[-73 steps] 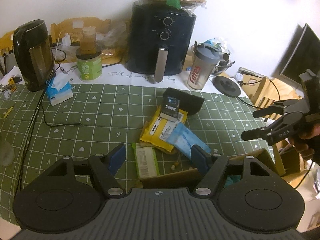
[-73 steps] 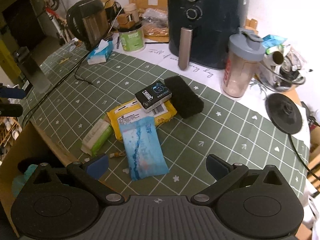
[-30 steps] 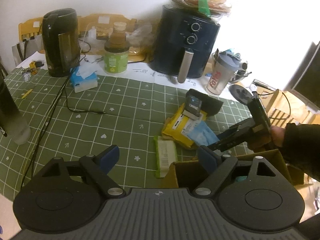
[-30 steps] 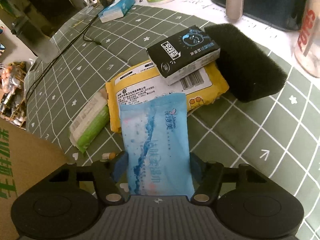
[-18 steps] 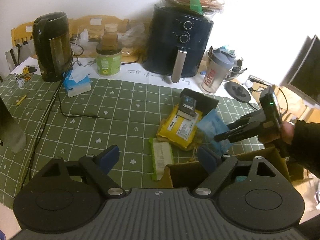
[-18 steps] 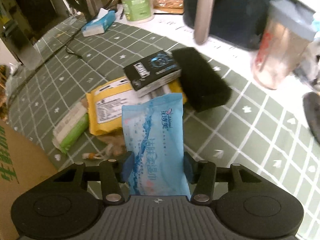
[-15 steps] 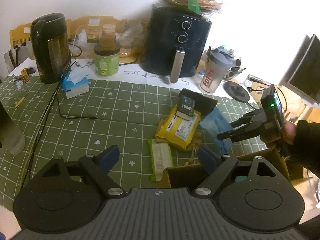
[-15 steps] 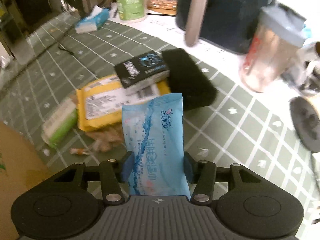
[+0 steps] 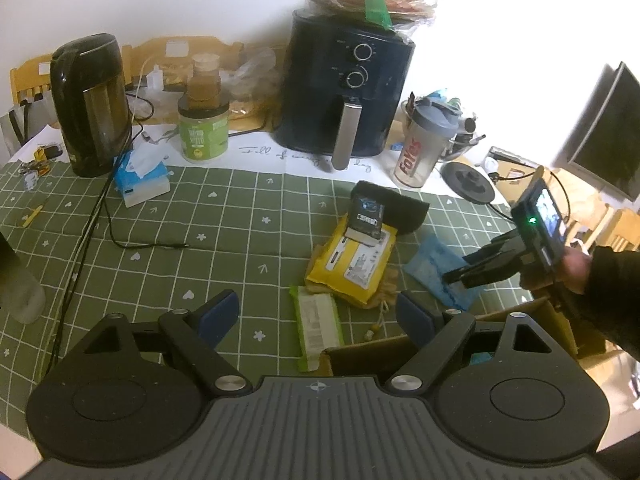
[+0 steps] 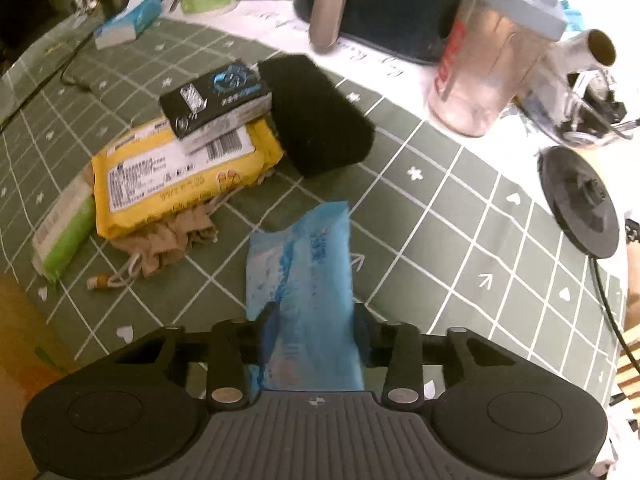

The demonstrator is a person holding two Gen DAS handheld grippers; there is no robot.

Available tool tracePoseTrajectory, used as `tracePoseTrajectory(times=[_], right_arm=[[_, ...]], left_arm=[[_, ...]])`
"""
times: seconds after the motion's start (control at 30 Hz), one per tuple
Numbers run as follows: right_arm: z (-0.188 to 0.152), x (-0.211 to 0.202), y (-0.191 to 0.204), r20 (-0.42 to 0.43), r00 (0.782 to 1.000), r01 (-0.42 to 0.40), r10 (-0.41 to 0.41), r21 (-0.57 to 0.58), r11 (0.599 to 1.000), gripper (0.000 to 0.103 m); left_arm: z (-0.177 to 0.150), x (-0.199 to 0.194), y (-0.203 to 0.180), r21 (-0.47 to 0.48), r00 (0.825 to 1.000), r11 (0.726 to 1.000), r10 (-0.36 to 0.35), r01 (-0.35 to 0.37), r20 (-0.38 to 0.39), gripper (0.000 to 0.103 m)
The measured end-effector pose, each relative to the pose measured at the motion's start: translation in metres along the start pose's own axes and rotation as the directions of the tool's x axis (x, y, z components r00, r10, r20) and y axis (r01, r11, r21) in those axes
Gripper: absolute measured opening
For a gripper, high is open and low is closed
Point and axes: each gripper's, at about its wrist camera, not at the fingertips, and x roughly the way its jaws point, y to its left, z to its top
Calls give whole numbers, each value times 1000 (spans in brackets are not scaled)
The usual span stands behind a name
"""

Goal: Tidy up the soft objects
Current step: 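Lift the blue packet with the right gripper while the left gripper approaches the green-white packet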

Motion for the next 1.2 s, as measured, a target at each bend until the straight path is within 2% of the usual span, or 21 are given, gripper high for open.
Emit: tracePoseTrajectory(times=[0.2, 0.33, 0.5, 0.7, 0.8, 1.03, 1.2], right_arm=[[0, -17, 4, 62, 998, -24, 24, 6, 1000, 23], [2, -30, 16, 96, 995, -25, 29, -47, 999, 16], [4, -34, 36, 87, 996, -25, 38, -152, 988, 15], [5, -30, 43, 72, 995, -50, 65, -199, 979, 17], [5, -25, 44, 60, 997, -39, 53, -211, 977, 18], [11, 3, 37, -17, 997, -76, 74, -172, 982, 18], [13, 6, 31, -43, 995, -99, 94, -118, 988, 17]], left_arm=[[2, 3, 3, -2, 1000, 1000, 6, -6, -9, 86], [5, 4, 3, 8, 1000, 1000, 2, -2, -3, 86], [8, 6, 1, 21, 1000, 1000, -4, 4, -4, 86], [10, 10, -2, 40, 1000, 999, -11, 11, -9, 86], [13, 13, -3, 51, 1000, 999, -13, 14, -11, 86], [22, 27, -6, 105, 1000, 994, -9, 11, -28, 86], [29, 48, -4, 141, 996, 990, 8, 4, -84, 86]])
